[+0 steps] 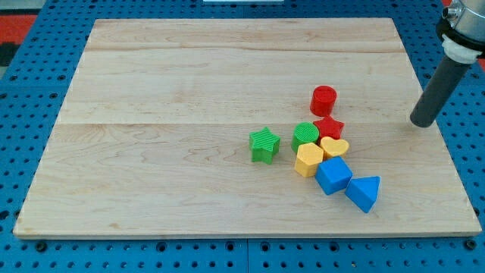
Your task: Push yellow heart into green star
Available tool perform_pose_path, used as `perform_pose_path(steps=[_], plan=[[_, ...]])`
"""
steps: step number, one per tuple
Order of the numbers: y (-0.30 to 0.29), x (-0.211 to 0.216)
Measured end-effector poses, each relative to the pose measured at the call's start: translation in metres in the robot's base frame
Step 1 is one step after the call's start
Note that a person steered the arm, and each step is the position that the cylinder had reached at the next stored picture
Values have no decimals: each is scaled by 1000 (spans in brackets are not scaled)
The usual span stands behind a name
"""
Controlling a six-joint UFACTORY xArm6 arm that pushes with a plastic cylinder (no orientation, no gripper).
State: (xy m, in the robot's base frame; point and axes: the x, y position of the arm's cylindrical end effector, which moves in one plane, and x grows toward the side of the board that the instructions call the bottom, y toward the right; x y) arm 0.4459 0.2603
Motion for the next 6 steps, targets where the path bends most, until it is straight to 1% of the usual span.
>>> perform_pose_path(steps=[3,5,6], plan=[[-81,4],[-86,40],[-112,53]])
